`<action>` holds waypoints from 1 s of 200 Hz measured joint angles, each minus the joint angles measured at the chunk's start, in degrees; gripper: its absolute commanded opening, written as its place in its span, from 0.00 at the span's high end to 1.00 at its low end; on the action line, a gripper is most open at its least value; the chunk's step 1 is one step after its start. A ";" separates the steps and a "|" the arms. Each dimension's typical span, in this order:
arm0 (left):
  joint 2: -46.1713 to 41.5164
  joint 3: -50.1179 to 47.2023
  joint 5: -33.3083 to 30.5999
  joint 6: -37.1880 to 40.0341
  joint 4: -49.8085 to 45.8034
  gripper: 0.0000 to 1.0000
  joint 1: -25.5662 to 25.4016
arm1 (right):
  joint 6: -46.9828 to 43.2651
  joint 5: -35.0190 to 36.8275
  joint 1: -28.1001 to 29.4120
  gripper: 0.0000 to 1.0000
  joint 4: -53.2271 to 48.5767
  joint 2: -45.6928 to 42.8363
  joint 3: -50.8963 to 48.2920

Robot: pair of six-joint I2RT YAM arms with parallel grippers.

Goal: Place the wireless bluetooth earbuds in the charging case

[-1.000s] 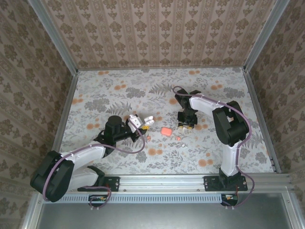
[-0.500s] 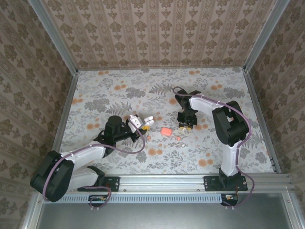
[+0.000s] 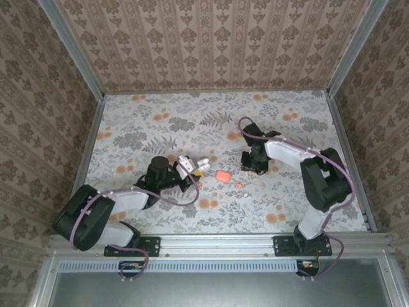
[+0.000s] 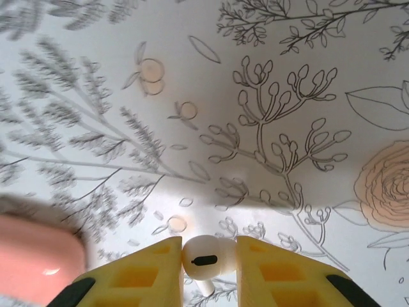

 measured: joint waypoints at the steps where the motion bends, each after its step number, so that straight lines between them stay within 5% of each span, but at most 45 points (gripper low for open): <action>1: 0.17 0.00 0.00 -0.02 0.20 0.92 -0.07 | 0.00 -0.07 0.00 0.75 0.22 -0.24 -0.20; 97: 16.46 3.30 3.74 -2.14 21.07 0.95 -5.27 | -4.11 -0.57 4.28 0.76 41.46 -31.71 -29.16; 200: 16.87 6.93 4.35 -4.68 24.83 0.95 -6.43 | -7.63 -0.68 11.93 0.76 63.56 -37.07 -35.43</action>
